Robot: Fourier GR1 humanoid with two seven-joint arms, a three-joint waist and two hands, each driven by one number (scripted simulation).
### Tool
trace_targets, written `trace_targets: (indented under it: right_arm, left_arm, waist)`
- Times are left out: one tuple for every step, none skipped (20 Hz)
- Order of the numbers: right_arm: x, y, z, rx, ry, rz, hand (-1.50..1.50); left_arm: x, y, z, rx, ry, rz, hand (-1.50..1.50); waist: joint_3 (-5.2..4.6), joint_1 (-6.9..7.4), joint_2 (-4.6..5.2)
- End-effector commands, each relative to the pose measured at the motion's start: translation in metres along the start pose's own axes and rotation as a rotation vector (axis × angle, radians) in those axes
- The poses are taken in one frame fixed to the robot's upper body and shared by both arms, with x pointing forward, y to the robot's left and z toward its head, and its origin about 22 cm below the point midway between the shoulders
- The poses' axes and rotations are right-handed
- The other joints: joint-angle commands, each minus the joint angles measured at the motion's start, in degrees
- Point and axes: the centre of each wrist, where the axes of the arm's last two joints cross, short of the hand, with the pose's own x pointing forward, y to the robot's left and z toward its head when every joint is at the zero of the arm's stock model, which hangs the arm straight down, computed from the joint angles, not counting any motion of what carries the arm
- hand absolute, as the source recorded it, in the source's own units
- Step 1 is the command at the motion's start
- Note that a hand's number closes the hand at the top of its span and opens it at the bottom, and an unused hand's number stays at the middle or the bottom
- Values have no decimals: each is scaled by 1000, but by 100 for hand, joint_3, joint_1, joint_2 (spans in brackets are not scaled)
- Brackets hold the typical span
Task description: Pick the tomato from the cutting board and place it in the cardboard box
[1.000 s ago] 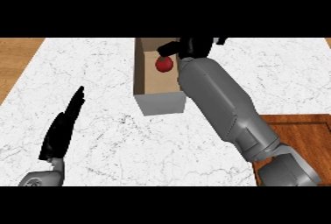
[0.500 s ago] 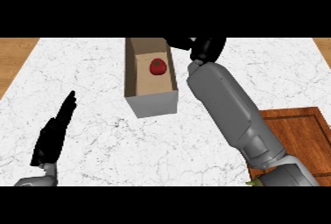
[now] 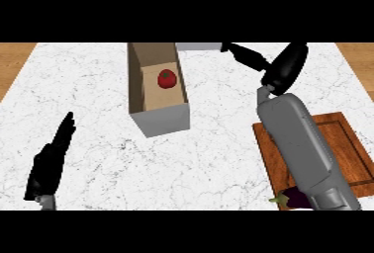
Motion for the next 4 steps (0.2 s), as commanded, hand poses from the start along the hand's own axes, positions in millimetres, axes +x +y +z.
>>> trace_targets:
  right_arm:
    - [-12, -61, -12, -5, -12, -7, -150]
    - [-26, -71, 4, 14, -24, 12, -150]
    - [-20, -93, -6, 42, -40, 8, -150]
    - [-30, -98, 14, 42, -21, 10, -150]
  left_arm:
    - [12, 16, -1, -15, -12, 5, 0]
    - [-9, -8, 12, -5, 4, 0, 0]
    - [4, 9, 5, 3, -17, 11, 0]
    - [17, 8, 3, 10, -19, -13, 0]
  waist:
    - [1, -21, 3]
    - [-2, -53, 1]
    - [2, -39, 8]
    - [1, -64, -8]
